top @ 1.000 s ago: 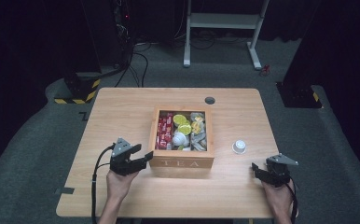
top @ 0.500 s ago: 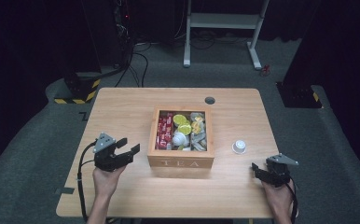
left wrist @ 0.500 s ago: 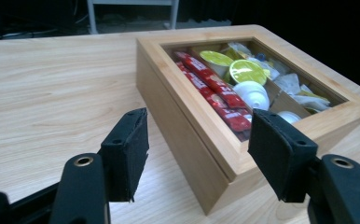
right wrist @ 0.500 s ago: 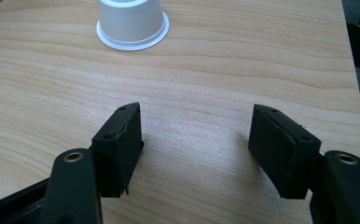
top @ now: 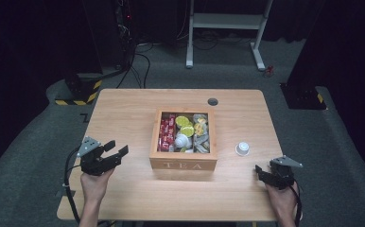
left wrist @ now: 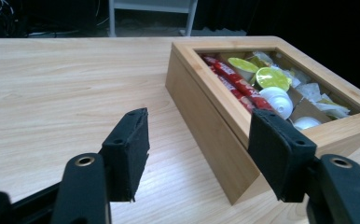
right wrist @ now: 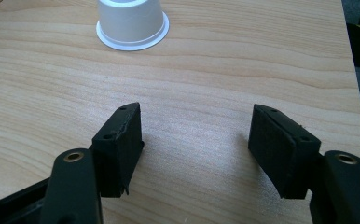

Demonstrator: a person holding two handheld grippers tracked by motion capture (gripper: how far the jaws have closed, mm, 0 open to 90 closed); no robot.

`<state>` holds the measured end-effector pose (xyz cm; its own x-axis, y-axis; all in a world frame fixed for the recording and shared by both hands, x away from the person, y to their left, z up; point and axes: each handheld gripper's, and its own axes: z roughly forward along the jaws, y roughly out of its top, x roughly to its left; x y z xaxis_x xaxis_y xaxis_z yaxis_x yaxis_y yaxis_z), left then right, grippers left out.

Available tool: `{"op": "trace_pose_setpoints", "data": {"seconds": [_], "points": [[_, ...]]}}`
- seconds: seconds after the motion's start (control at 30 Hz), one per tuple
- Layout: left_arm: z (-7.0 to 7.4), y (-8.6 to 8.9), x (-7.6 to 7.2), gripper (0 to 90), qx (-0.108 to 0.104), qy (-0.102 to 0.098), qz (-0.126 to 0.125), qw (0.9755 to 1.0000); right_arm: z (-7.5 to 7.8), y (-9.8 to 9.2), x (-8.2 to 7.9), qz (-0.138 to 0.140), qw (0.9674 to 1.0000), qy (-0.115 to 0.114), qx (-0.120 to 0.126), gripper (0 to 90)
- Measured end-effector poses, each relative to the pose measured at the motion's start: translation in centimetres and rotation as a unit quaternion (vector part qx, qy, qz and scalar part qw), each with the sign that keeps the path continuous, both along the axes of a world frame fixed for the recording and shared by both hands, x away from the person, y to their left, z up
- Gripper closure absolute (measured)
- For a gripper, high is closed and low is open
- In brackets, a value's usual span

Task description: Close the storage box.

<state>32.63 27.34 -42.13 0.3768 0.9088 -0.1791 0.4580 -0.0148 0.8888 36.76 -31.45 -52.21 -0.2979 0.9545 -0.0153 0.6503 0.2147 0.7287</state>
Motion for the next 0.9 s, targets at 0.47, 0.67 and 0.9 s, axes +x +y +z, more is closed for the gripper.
{"op": "trace_pose_setpoints", "data": {"seconds": [0.47,0.67,0.9], "points": [[-1.2,1.9,-0.9,39.7,0.002,0.010,0.031,0.9995,0.0,0.0,0.0,0.001,1.0000,0.000,0.000,34.8],[-1.9,2.1,-1.1,39.4,0.017,0.019,0.038,0.9989,0.0,0.0,0.0,0.001,1.0000,0.000,0.000,34.8],[-2.9,2.3,-1.2,39.3,0.022,0.033,0.048,0.9981,0.0,0.0,0.0,0.001,1.0000,0.000,0.000,34.8]]}}
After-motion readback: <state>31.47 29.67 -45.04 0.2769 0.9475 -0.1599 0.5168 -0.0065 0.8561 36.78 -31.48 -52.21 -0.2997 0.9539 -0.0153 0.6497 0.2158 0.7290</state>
